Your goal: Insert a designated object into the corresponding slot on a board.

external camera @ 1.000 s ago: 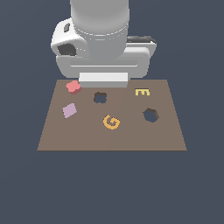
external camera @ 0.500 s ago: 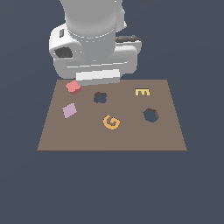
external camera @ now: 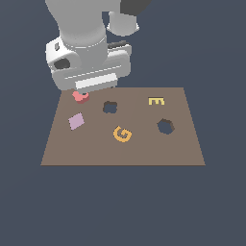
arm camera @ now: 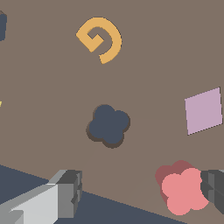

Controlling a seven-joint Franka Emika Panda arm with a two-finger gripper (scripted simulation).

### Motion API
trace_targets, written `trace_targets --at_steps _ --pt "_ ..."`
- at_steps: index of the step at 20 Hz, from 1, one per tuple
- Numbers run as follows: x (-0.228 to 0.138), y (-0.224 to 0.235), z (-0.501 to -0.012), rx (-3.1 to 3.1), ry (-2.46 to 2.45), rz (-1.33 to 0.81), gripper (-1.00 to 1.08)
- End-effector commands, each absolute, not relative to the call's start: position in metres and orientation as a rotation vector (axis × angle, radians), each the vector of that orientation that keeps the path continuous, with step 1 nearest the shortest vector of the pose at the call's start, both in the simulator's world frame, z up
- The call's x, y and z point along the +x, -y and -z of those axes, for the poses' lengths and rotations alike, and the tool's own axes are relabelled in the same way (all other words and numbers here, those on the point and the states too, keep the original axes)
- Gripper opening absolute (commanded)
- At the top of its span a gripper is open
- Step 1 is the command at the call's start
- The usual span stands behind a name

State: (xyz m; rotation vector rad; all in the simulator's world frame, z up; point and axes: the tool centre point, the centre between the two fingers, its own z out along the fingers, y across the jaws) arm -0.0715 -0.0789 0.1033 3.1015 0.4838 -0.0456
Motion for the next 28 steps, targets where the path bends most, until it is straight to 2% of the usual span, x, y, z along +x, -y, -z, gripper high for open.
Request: trace_targets --at_steps 1,15,28 --pt "-0.079 0.092 -0.094 3.087 -0.573 0.037 1.0" --pt "-0.098 0.146 -0.058 3.011 -0.895 0.006 1.0" --pt "-0.099 0.157 -0.049 2.993 -0.956 0.001 1.0"
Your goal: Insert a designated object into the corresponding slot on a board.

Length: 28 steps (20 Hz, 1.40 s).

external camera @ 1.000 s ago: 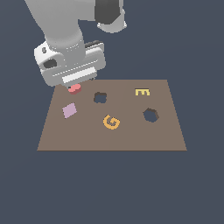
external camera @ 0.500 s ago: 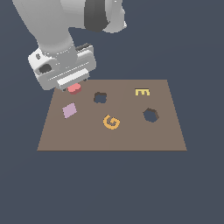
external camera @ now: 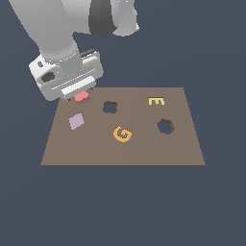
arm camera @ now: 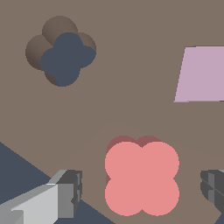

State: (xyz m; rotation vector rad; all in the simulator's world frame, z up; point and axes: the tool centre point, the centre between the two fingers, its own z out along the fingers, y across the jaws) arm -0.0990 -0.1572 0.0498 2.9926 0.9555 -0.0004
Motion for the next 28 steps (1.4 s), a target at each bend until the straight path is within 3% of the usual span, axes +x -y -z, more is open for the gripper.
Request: trace_targets --at_steps 1,9,10,28 --pt "-0.099 0.157 -0.047 2.992 -0.957 0.001 1.0" --pt "-0.099 0.157 -0.03 2.991 -0.961 0.0 1.0" --pt "-0.099 0.157 -0.03 2.991 -0.961 0.0 -1.0" --pt "-0.099 0.157 -0.033 2.994 -0.953 0.0 -1.0"
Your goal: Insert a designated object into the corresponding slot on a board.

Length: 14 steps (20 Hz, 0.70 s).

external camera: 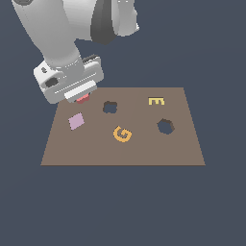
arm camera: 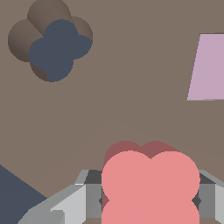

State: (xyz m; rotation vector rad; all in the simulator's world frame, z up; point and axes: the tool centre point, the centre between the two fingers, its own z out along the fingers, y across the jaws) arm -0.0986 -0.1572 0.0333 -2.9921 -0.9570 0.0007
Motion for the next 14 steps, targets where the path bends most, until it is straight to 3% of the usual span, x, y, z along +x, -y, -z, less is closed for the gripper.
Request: trace_targets --at_steps 1,14 --pt "-0.099 0.156 -0.033 -2.995 0.947 0.0 -1.0" --pt "-0.097 0.13 -0.035 -3.06 0.71 0.0 -1.0"
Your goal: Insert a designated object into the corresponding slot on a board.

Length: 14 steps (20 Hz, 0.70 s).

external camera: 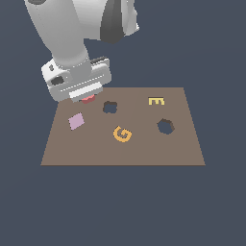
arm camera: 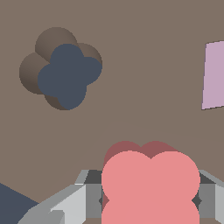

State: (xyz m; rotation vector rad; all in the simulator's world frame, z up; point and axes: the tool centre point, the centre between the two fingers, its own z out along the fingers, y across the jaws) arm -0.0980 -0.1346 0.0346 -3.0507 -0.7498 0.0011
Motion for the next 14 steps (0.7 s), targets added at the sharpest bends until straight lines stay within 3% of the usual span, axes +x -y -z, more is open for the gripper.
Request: trace_targets --at_steps 1,14 --pt "-0.097 0.127 -0.035 -3.067 0.679 0.0 -1.0" --pt "-0.079 0.076 -0.039 -3.137 0.18 0.0 -1.0"
